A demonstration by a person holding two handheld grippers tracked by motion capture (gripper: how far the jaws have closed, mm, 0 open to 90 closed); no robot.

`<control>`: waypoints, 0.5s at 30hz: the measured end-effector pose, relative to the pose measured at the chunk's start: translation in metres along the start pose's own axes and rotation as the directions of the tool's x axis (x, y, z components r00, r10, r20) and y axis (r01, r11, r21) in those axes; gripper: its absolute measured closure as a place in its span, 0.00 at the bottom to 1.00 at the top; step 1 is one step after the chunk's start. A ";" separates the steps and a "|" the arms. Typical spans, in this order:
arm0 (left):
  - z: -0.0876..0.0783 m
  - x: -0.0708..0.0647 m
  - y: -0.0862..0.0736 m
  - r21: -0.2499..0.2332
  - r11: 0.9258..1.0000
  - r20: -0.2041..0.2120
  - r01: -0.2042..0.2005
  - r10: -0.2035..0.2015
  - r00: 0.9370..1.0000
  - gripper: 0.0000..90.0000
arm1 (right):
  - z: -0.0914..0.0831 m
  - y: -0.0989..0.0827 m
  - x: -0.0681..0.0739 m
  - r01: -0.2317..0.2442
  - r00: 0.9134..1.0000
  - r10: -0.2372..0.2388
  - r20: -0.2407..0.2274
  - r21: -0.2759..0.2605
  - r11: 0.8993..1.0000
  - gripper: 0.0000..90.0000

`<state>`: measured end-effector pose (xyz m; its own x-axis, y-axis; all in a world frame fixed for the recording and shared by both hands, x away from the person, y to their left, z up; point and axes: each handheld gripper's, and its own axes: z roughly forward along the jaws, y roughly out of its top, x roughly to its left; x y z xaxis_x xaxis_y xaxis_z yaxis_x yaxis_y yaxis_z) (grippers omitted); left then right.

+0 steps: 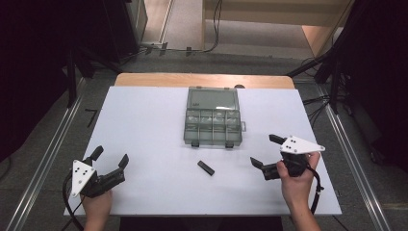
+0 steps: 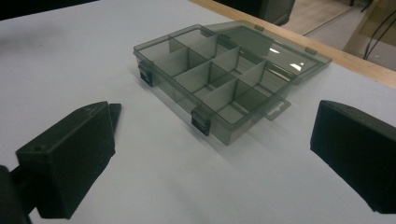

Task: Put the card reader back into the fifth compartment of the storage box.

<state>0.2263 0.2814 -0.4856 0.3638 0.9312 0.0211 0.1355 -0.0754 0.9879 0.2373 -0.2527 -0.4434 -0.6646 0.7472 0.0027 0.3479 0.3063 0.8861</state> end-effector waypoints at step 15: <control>-0.001 0.001 0.000 -0.010 1.000 0.006 0.010 -0.010 1.000 0.13 | 0.035 0.027 0.016 0.041 0.996 -0.034 -0.083 0.083 0.996 0.00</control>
<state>0.2256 0.2832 -0.4854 0.3683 0.9296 0.0105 0.1302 -0.0627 0.9895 0.2597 -0.2115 -0.4355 -0.7288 0.6847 0.0108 0.3740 0.3847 0.8439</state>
